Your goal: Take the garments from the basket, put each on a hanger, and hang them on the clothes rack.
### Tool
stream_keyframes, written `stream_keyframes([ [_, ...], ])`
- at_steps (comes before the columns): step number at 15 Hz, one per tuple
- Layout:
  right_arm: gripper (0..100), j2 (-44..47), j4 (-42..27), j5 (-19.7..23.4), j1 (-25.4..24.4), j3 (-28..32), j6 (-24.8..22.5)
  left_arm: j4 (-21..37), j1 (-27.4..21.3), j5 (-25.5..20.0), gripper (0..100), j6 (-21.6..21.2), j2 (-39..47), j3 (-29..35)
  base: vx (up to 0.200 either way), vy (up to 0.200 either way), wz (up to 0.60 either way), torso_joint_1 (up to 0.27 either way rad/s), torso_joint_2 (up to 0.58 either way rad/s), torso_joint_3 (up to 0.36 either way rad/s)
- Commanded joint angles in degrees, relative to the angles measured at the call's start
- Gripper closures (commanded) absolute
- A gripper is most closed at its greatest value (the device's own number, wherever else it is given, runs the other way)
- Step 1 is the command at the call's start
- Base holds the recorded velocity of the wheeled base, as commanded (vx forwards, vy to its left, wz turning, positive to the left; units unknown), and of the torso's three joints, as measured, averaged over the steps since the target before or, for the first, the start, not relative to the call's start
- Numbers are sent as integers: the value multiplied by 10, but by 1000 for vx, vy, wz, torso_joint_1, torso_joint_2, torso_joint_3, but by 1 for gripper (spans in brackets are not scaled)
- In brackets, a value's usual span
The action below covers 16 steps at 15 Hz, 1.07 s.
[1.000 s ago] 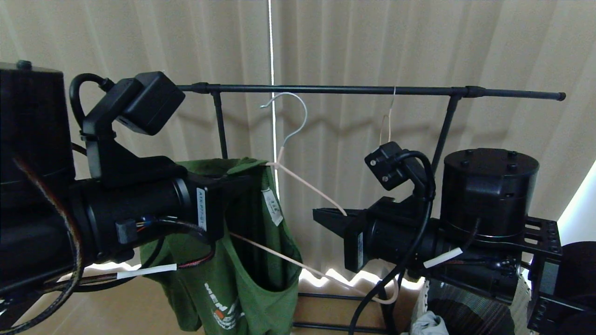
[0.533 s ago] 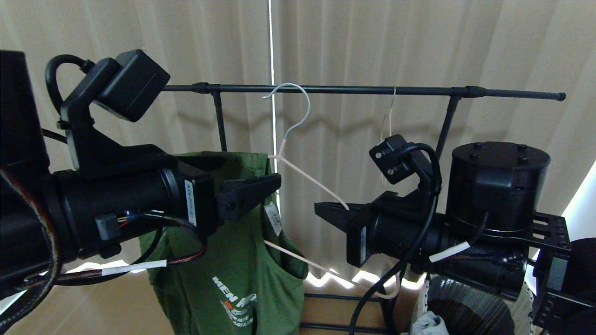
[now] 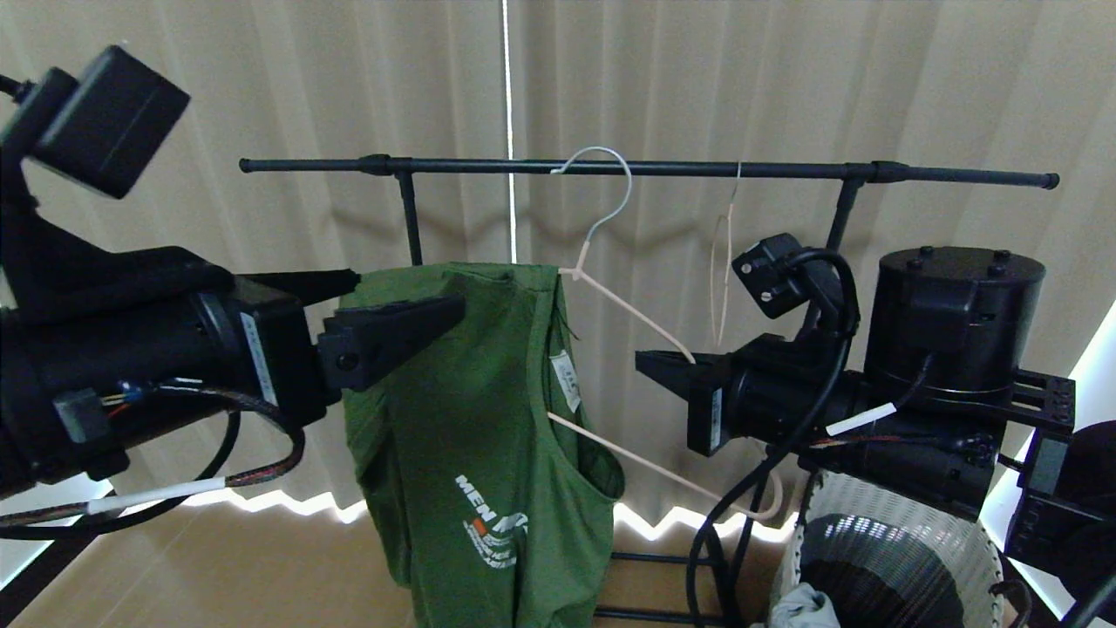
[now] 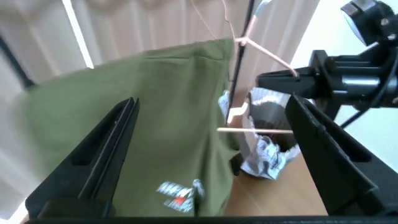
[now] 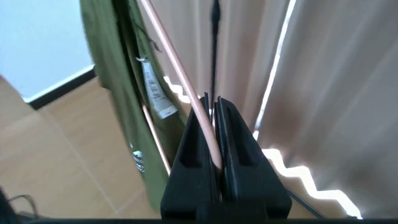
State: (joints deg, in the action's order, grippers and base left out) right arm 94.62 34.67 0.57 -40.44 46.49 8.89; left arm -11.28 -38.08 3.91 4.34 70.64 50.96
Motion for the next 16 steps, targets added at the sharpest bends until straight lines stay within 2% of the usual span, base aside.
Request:
stream_keyframes([
  [1, 100, -2, 0, 0, 9, -4, -1, 1, 27, 0, 0, -3, -32, -9, 0, 0, 0, 0, 0, 0],
  [3, 100, -4, 0, 0, 14, -12, -4, 2, 52, 0, 0, -21, -40, -10, 0, 0, 0, 0, 0, 0],
  [6, 100, -15, 0, 0, 26, -24, -27, -1, 97, 0, 0, -137, -37, -28, 0, 0, 0, 0, 0, 0],
  [8, 100, -23, 0, 3, 43, -40, -68, -3, 120, -2, 0, -219, -25, -31, 0, 0, 0, 0, 0, 0],
  [10, 100, -23, 0, 4, 44, -45, -77, -12, 121, -3, 0, -251, -18, -31, 0, 0, 0, 0, 0, 0],
  [11, 100, -23, 0, 4, 43, -45, -77, -41, 119, -5, 0, -319, 10, -31, 0, 0, 0, 0, 0, 0],
  [12, 100, -23, 0, 5, 43, -45, -77, -51, 119, -7, 0, -341, 21, -31, 0, 0, 0, 0, 0, 0],
  [14, 100, -22, 1, 7, 39, -50, -77, -60, 118, -34, 0, -419, 53, -33, 0, 0, 0, 0, 0, 0],
  [16, 100, -19, 1, 7, 32, -49, -77, -59, 117, -60, 0, -467, 74, -35, 0, 0, 0, 0, 0, 0],
])
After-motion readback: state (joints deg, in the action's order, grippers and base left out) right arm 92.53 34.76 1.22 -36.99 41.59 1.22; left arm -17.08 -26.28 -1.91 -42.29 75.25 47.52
